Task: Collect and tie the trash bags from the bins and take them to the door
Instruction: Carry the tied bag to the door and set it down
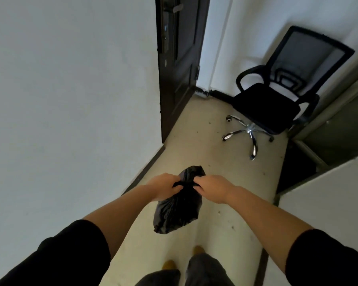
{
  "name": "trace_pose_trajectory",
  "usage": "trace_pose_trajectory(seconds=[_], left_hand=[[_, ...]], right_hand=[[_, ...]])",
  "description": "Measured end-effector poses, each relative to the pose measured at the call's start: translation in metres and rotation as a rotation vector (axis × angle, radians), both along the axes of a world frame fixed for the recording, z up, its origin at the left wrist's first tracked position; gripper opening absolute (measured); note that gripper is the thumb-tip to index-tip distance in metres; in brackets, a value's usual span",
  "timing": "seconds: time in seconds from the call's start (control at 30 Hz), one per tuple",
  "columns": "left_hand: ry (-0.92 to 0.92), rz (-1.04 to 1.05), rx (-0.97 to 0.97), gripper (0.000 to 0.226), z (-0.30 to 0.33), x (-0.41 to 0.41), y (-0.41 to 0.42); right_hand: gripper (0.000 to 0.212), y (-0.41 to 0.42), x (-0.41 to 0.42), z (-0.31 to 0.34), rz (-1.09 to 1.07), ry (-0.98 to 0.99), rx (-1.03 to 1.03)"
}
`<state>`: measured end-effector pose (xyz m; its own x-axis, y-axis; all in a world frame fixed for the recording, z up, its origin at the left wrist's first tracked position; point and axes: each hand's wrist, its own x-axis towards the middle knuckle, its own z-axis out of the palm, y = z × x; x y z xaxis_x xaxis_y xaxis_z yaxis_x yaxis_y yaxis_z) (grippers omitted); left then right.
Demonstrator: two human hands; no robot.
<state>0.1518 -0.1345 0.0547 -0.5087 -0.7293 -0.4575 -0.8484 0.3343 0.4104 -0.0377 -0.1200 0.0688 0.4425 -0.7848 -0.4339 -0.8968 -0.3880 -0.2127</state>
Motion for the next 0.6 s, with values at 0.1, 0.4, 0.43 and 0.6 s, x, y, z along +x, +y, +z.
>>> trace_pose_trajectory(seconds=[0.1,0.4,0.43,0.6], left_hand=[[0.006,0.073,0.009,0.025,-0.005,0.000,-0.047],[-0.015,0.366,0.081,0.030,-0.048,-0.005,-0.195],[-0.023,0.378,0.094,0.030,-0.056,-0.005,-0.210],[-0.046,0.381,0.165,0.028,-0.116,0.011,-0.282]], right_hand=[[0.027,-0.056,0.004,-0.004,-0.010,-0.043,0.010],[0.025,-0.223,0.025,-0.044,0.035,-0.188,0.138],[0.027,-0.239,0.026,-0.054,0.042,-0.190,0.159],[0.022,-0.312,0.044,-0.122,0.087,-0.189,0.189]])
